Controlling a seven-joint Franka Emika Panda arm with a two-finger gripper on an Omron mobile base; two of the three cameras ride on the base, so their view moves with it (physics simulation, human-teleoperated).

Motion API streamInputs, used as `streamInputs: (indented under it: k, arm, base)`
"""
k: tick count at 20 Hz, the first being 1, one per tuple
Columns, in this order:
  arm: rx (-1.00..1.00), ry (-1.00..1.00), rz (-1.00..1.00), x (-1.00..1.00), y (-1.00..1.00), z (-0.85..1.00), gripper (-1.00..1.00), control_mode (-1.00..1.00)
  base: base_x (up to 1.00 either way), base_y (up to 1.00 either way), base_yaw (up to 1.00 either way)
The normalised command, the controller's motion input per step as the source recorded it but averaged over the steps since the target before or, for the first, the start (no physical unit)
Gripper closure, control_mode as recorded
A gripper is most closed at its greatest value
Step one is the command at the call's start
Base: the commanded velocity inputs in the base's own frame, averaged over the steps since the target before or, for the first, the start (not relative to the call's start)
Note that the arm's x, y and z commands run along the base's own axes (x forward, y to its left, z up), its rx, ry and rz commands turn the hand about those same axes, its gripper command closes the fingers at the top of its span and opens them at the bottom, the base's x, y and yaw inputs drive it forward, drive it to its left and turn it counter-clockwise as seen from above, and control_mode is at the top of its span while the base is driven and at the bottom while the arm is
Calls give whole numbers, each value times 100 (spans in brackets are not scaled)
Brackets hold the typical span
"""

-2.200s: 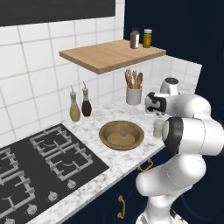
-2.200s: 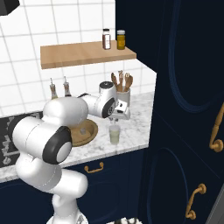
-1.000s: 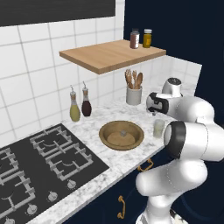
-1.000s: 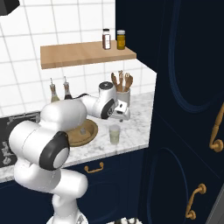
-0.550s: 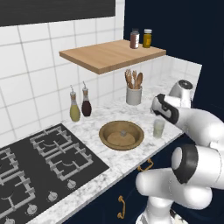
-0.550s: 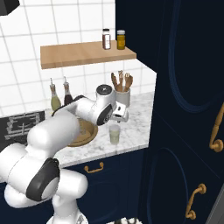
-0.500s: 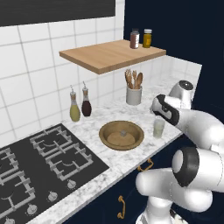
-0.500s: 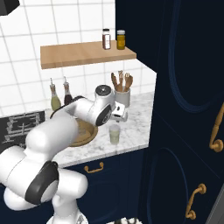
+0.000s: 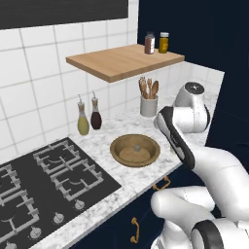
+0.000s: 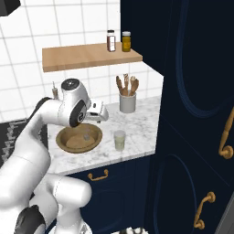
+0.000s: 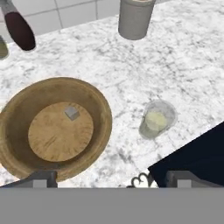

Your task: Grab a lemon wedge from the fridge and one ice cube from the ice bowl, and put them in the glass of lemonade.

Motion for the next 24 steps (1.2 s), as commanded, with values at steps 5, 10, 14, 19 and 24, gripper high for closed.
streamInputs:
  k: [5, 10, 14, 19, 24]
  arm:
    - [1, 25, 3, -99, 23, 25, -100, -100]
    - [11, 0, 0, -100, 0, 0, -100, -100]
    - [0, -6, 1, -88, 10, 0, -100, -100]
    - [0, -1, 1, -9, 0, 0, -100, -100]
    - [0, 0, 0, 0, 0, 0, -100, -100]
  base:
    - [0, 0, 0]
    - [0, 0, 0]
    - [0, 0, 0]
    - [0, 0, 0]
    - [0, 0, 0]
